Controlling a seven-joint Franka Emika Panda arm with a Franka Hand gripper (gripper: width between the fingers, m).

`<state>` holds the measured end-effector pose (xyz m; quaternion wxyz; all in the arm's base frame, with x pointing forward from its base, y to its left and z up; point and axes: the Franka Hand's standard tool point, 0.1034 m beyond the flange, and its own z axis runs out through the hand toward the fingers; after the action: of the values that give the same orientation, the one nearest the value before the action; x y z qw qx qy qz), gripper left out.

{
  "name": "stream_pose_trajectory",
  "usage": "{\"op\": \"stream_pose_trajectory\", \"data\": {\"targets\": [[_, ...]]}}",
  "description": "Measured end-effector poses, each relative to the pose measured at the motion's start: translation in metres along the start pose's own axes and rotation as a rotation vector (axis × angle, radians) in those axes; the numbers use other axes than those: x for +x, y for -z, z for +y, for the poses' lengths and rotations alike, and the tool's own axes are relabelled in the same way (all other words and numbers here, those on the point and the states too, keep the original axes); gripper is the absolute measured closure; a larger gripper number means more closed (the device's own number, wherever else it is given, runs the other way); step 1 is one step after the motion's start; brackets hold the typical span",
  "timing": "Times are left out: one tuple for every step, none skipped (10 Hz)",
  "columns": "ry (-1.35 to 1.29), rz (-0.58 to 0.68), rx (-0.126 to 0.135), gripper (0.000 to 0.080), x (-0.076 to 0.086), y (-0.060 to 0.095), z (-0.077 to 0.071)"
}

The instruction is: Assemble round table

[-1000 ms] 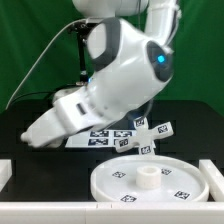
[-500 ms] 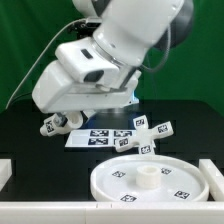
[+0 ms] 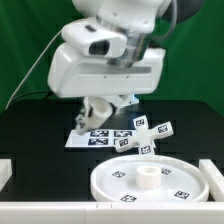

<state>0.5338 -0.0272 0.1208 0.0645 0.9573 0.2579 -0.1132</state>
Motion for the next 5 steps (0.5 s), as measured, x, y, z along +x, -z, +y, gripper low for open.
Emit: {"op": "stream_pose_trajectory", "data": {"targets": [[-0.072, 0.091, 0.05, 0.0393, 0.019, 0.012, -0.01], [-0.119, 0.185, 0.068, 0.0393, 0.04, 0.027, -0.019], [-0.143, 0.24, 0.094, 0.0393, 0.048, 0.039, -0.02], [-0.17, 0.311, 0.099, 0.0393, 0.048, 0.049, -0.01], [-0.166, 0.382, 0.038, 0.0393, 0.043, 0.045, -0.002]]}}
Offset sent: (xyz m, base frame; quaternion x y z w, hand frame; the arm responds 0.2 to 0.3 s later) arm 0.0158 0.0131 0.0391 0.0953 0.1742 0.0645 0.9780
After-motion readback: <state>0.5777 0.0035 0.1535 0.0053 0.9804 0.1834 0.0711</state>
